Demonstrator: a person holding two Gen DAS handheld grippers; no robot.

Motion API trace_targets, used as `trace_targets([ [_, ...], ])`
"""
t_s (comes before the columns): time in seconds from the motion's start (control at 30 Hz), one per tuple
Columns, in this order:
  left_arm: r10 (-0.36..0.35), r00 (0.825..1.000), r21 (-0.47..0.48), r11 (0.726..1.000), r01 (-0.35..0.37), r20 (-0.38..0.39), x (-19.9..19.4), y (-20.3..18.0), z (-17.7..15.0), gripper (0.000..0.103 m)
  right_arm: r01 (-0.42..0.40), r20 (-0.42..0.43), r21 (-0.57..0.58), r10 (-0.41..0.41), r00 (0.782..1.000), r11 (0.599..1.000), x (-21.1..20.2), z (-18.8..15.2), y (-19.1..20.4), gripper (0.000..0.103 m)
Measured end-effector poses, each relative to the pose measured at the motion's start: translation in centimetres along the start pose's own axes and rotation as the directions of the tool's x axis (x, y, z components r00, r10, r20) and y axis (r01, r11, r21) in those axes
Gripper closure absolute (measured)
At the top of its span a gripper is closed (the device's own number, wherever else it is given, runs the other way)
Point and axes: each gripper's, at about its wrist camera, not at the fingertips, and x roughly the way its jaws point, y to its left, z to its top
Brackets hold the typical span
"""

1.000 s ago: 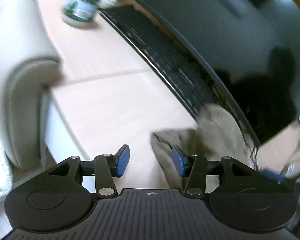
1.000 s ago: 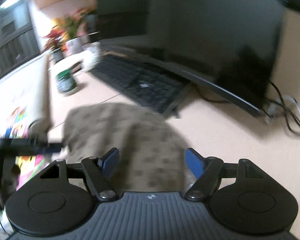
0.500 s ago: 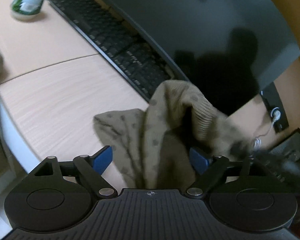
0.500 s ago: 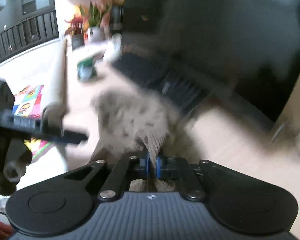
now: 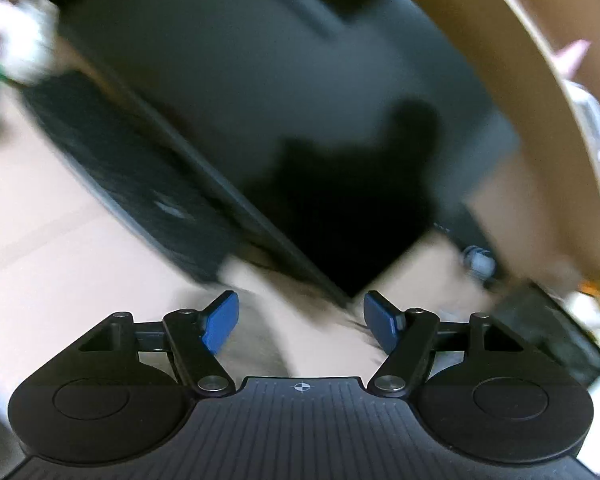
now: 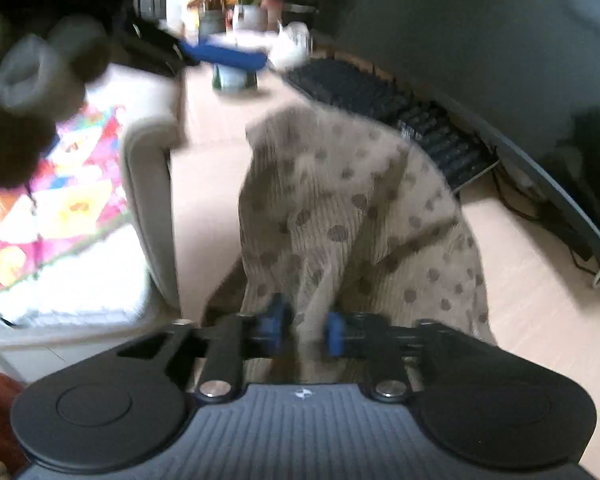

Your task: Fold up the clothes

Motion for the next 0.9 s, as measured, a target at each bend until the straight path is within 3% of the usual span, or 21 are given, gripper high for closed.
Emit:
trace_targets([
  [0.03, -0.006, 0.999, -0.007, 1.0, 0.006, -0.036, 1.3, 0.0, -0.3, 0.029, -0.012, 0.024, 0.032, 0.011, 1.0, 0.999, -1.0, 0.3, -0.9, 0.042],
  [0.1, 0.088, 0.991, 0.029, 0.996, -0.085, -0.099, 3.7, 0.7, -1.0, 0.039, -0.032, 0.062, 0.106, 0.025, 0.998, 0.994, -2.3, 0.8, -3.1, 0.033],
  [0.2, 0.24, 0.962, 0.048, 0.971, -0.236, -0.132, 5.6, 4.0, -1.3, 0.058, -0.011, 0.078, 0.224, -0.007, 0.997, 0.975, -2.3, 0.9, -6.0, 0.03],
  [0.27, 0.291, 0.945, 0.021, 0.956, -0.291, -0.148, 5.9, 6.5, -1.2, 0.059, 0.016, 0.071, 0.275, -0.037, 0.997, 0.961, -1.6, 0.9, -7.7, 0.03],
  [0.37, 0.304, 0.94, 0.042, 0.953, -0.301, -0.152, 5.9, 7.7, -0.9, 0.056, 0.02, 0.057, 0.335, -0.041, 0.998, 0.942, 0.1, 1.3, -9.6, 0.021],
  [0.43, 0.304, 0.94, 0.062, 0.953, -0.298, -0.155, 6.2, 7.9, -0.7, 0.054, -0.017, 0.048, 0.408, -0.003, 0.999, 0.913, 1.7, 1.2, -11.5, 0.017],
  [0.53, 0.299, 0.941, 0.063, 0.954, -0.293, -0.158, 6.5, 8.1, -0.4, 0.053, -0.054, 0.058, 0.56, 0.026, 0.998, 0.827, 4.9, -0.3, -14.8, 0.017],
  [0.63, 0.321, 0.932, 0.041, 0.947, -0.318, -0.17, 4.6, 7.1, -0.4, 0.037, -0.119, 0.083, 0.651, 0.085, 0.993, 0.75, 7.0, -1.8, -16.5, 0.017],
  [0.67, 0.338, 0.925, 0.04, 0.941, -0.336, -0.175, 3.9, 6.5, -0.4, 0.025, -0.15, 0.095, 0.663, 0.117, 0.989, 0.733, 7.6, -2.1, -16.6, 0.017],
  [0.7, 0.347, 0.92, 0.035, 0.937, -0.347, -0.184, 3.2, 6.1, -0.5, 0.016, -0.188, 0.109, 0.662, 0.155, 0.982, 0.726, 8.0, -2.3, -16.4, 0.017],
  [0.77, 0.332, 0.917, 0.007, 0.941, -0.339, -0.223, 2.1, 5.4, -1.0, 0.01, -0.236, 0.112, 0.642, 0.215, 0.97, 0.729, 8.6, -2.5, -15.5, 0.017],
  [0.83, 0.299, 0.909, -0.015, 0.949, -0.316, -0.29, 2.3, 5.3, -2.0, 0.011, -0.254, 0.102, 0.614, 0.244, 0.964, 0.747, 8.8, -2.9, -14.5, 0.018],
  [0.87, 0.282, 0.903, -0.015, 0.953, -0.303, -0.325, 2.8, 5.4, -2.6, 0.017, -0.26, 0.103, 0.603, 0.25, 0.963, 0.754, 8.7, -3.1, -14.1, 0.027],
  [0.9, 0.279, 0.895, 0.004, 0.955, -0.296, -0.349, 3.4, 5.4, -3.1, 0.036, -0.265, 0.102, 0.597, 0.256, 0.961, 0.757, 8.5, -3.3, -13.9, 0.045],
])
